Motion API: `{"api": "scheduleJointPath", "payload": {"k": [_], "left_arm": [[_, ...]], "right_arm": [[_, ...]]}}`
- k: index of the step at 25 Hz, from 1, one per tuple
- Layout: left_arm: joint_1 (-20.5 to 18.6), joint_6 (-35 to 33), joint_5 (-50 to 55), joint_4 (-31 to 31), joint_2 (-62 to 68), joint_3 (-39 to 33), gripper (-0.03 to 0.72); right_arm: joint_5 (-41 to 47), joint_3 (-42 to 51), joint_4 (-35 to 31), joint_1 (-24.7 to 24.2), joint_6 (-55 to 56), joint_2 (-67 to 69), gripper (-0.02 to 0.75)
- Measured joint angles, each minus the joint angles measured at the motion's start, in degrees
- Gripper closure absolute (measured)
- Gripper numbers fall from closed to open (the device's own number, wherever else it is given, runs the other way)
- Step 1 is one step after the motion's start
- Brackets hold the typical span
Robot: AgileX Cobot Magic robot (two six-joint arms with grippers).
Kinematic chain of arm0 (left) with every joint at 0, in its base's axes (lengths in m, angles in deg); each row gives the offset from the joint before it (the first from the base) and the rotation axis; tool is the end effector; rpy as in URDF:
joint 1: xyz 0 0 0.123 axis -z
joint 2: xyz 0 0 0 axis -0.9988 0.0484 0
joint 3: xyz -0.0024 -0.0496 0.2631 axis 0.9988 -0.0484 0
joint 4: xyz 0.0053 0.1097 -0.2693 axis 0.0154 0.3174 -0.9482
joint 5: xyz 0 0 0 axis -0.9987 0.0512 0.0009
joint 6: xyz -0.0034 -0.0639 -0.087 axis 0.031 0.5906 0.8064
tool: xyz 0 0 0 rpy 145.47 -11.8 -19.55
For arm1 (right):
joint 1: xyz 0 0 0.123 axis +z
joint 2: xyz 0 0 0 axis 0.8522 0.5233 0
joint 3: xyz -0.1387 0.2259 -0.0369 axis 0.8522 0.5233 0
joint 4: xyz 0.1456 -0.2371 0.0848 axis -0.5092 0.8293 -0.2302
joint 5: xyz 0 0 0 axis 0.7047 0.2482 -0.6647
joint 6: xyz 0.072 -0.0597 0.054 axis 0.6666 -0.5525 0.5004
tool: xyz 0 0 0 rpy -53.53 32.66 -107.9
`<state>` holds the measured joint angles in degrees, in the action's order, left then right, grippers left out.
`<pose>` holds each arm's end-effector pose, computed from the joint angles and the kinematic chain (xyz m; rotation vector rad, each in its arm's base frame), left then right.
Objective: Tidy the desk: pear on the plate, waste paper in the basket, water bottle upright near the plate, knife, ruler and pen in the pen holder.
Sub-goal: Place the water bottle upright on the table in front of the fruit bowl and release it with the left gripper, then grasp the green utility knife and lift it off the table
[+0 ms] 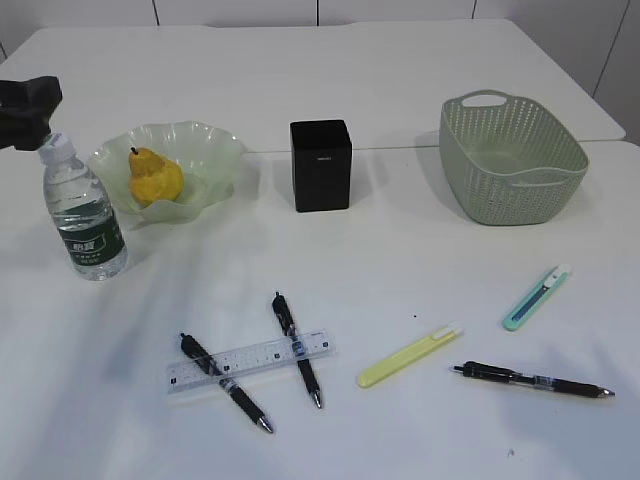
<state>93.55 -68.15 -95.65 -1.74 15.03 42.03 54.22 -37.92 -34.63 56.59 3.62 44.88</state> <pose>0.3462 -0.0364 0.1929 0.0376 1.6346 -0.1066 0.1710 -0.0135 0.2914 -0.0063 1.9827 -0.1507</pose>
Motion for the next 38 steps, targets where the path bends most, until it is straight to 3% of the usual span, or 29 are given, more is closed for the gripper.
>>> {"api": "scheduleJointPath", "payload": {"k": [17, 24, 38], "left_arm": [[0.1, 0.0, 33.9, -0.2, -27.7, -0.3, 0.096], [0.1, 0.0, 50.3, -2.2, -35.9, -0.3, 0.097], [0.1, 0.0, 76.5, -2.2, -40.5, 2.9, 0.176]], "right_arm": [[1.0, 0.0, 0.0, 0.0, 0.0, 0.0, 0.372], [5.7, 0.0, -2.5, 0.0, 0.0, 0.0, 0.372], [12.5, -4.4, -5.6, 0.0, 3.1, 0.2, 0.372]]}}
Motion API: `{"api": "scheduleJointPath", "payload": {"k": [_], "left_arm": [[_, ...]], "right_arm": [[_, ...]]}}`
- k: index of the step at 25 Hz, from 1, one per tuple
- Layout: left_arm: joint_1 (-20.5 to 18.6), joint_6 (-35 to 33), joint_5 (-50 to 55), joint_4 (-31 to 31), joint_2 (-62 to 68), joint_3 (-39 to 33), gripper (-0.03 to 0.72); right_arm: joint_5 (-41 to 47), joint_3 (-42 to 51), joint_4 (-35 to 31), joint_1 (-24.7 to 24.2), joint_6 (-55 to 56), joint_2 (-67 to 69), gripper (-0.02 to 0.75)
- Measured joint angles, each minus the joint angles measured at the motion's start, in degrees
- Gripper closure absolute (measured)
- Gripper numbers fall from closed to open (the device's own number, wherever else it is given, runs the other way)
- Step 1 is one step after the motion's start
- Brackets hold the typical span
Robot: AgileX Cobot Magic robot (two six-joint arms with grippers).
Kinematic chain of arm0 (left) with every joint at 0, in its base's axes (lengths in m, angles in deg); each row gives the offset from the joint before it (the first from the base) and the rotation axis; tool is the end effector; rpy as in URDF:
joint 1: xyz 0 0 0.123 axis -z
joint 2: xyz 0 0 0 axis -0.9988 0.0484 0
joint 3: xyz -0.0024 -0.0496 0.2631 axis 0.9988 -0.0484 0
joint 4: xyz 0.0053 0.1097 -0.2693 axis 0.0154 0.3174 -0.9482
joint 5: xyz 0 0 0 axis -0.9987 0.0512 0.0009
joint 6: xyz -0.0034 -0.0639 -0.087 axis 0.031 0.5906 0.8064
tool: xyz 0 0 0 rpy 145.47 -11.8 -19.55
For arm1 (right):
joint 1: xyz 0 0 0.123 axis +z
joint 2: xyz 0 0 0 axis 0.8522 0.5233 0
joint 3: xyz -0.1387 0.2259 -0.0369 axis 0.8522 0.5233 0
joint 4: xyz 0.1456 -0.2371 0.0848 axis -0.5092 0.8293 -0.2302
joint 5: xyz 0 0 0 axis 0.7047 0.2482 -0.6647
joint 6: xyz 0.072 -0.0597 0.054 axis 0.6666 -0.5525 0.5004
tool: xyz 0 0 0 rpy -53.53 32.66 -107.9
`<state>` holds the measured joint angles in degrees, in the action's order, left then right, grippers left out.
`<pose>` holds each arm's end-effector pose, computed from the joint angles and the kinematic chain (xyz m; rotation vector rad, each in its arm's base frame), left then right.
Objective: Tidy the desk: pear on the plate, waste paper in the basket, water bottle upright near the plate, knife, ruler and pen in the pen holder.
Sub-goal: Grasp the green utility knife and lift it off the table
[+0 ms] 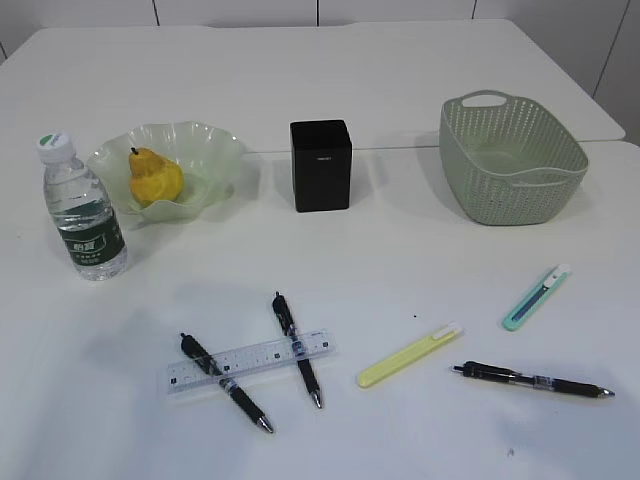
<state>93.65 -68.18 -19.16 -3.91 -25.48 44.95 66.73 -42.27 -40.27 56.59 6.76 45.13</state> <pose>0.2172 -0.0285 0.2879 0.0574 2.2125 -0.1484 0.1601 -0.0087 0.2982 0.1173 2.1282 -0.0195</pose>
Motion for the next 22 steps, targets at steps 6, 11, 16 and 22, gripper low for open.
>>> {"api": "scheduleJointPath", "payload": {"k": [6, 11, 16, 22], "left_arm": [[0.0, 0.0, 6.2, 0.0, 0.0, 3.6, 0.177], [0.0, 0.0, 10.1, 0.0, 0.0, 5.0, 0.179], [0.0, 0.0, 13.3, 0.0, 0.0, 5.1, 0.179], [0.0, 0.0, 14.7, 0.0, 0.0, 5.1, 0.179]], "right_arm": [[3.7, -1.9, -1.0, 0.0, 3.7, 3.6, 0.372], [9.2, -4.5, -1.4, 0.0, 7.0, 10.7, 0.372], [14.7, -11.9, -4.2, 0.0, 8.9, 21.4, 0.372], [19.6, -21.4, -11.9, 0.0, 9.3, 33.4, 0.372]]}}
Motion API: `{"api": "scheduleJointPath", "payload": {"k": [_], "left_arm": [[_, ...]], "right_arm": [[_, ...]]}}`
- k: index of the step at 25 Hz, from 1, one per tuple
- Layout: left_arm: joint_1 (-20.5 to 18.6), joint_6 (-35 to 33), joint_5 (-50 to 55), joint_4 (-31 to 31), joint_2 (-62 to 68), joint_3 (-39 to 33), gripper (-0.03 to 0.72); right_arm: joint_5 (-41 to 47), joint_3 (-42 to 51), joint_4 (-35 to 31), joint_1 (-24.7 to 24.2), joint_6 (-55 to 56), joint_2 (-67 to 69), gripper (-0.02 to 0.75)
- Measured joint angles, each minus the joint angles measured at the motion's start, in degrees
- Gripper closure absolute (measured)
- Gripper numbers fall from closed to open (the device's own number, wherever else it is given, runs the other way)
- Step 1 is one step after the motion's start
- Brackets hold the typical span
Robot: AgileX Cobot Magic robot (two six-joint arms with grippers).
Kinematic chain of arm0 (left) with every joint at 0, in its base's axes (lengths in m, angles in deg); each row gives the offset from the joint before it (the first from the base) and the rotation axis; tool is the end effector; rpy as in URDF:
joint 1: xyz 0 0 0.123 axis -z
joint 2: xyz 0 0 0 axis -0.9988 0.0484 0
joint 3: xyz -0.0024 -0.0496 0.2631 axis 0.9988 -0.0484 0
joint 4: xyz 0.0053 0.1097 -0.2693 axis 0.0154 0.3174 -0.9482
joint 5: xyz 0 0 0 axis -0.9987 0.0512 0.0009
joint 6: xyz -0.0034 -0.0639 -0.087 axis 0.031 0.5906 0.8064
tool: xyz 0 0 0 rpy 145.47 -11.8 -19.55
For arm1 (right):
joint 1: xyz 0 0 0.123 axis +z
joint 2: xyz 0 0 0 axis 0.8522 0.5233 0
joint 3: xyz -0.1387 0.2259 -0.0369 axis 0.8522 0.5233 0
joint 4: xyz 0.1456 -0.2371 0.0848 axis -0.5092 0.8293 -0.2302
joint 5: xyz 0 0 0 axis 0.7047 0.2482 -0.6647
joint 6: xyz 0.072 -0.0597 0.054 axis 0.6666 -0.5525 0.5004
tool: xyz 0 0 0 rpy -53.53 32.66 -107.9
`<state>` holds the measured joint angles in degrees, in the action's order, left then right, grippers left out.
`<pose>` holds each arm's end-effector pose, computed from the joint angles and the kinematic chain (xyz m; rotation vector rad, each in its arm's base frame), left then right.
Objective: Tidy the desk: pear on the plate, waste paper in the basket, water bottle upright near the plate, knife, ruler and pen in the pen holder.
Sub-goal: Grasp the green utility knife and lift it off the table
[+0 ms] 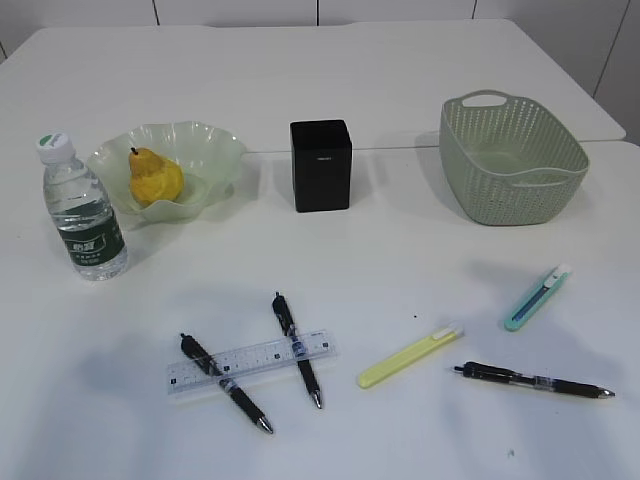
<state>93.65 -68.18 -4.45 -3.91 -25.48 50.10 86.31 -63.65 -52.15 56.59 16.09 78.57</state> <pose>0.2029 -0.0283 0.3005 0.0766 2.3789 -0.1458 0.2500 0.0070 0.2901 0.4450 2.6549 0.2812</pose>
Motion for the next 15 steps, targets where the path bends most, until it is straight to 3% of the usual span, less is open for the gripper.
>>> {"api": "scheduleJointPath", "payload": {"k": [15], "left_arm": [[0.0, 0.0, 1.1, 0.0, 0.0, 0.6, 0.179]], "right_arm": [[-5.3, -5.6, -1.3, 0.0, 5.8, 14.9, 0.345]]}}
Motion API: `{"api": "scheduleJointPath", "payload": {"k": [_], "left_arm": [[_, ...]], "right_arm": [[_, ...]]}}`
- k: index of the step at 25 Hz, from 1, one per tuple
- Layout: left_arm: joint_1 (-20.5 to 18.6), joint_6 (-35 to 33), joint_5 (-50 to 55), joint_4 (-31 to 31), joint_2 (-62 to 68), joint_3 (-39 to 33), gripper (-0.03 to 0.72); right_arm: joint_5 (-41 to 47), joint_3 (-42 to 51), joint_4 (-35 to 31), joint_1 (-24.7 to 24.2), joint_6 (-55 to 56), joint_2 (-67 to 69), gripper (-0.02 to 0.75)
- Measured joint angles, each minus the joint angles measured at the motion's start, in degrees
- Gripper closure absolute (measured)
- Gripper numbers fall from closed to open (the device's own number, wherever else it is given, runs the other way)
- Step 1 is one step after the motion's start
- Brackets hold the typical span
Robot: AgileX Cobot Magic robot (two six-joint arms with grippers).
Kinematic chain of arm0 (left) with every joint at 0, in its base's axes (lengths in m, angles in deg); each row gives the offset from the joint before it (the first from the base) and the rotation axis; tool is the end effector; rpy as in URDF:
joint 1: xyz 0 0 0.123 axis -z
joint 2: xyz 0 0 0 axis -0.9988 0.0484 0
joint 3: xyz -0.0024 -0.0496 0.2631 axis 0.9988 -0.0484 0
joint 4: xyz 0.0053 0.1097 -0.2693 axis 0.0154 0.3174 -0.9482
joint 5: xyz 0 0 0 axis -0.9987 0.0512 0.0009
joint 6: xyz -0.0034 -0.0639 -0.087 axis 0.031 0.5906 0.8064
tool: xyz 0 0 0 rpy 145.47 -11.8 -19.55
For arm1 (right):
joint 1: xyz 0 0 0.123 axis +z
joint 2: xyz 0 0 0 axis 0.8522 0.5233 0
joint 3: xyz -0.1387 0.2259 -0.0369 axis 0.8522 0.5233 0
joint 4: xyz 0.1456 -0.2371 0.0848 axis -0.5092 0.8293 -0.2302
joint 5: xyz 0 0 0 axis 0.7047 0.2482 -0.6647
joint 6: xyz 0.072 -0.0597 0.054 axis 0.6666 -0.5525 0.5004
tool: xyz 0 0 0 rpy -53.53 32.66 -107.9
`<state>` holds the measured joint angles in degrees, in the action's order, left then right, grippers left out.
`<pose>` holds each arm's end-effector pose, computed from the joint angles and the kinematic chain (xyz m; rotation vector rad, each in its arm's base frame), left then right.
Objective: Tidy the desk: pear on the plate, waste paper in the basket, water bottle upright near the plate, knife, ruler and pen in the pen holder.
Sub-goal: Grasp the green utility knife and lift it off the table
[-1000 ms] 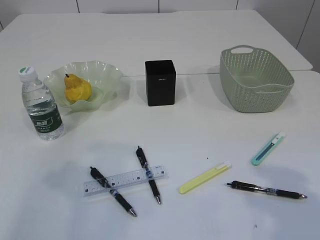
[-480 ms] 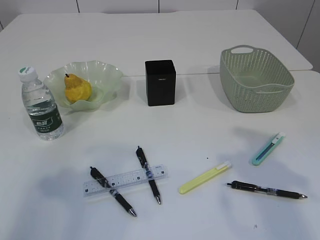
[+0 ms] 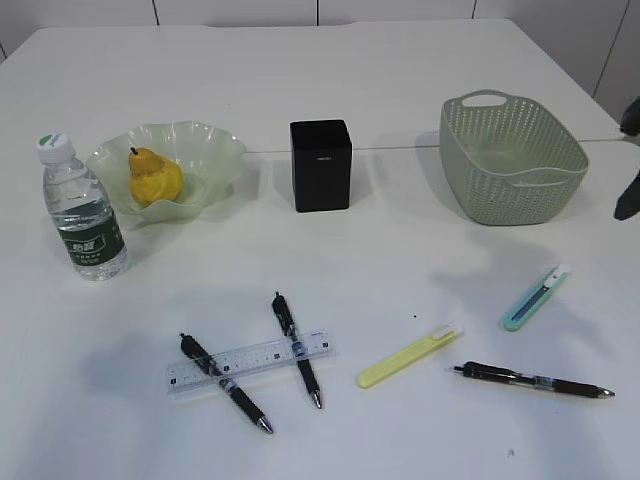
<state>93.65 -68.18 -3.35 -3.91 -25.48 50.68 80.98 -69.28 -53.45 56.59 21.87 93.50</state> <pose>0.2017 -0.0282 0.3028 0.0781 2.3880 -0.1457 0.3093 0.0063 0.2545 0.6327 2.6964 0.3225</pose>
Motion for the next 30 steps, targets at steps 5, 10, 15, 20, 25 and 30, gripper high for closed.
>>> {"api": "scheduleJointPath", "payload": {"k": [5, 10, 15, 20, 25, 30], "left_arm": [[0.0, 0.0, 0.4, 0.0, 0.0, 0.0, 0.179], [0.0, 0.0, 1.8, 0.0, 0.0, 0.0, 0.179], [0.0, 0.0, 3.6, 0.0, 0.0, 0.0, 0.179], [0.0, 0.0, 3.8, 0.0, 0.0, 0.0, 0.179], [0.0, 0.0, 3.9, 0.0, 0.0, 0.0, 0.179], [0.0, 0.0, 3.9, 0.0, 0.0, 0.0, 0.179]], "right_arm": [[0.1, -4.3, 0.0, 0.0, 2.5, 6.0, 0.256], [0.9, -11.8, -1.1, 0.0, 2.9, 11.1, 0.245], [2.1, -14.8, -1.3, 0.0, 2.9, 12.2, 0.245], [-1.9, -14.8, -1.8, 0.0, 2.9, 12.3, 0.244], [-3.8, -14.8, -1.7, 0.0, 5.8, 13.0, 0.245], [-4.3, -14.8, 1.6, 0.0, 12.1, 14.7, 0.245]]}}
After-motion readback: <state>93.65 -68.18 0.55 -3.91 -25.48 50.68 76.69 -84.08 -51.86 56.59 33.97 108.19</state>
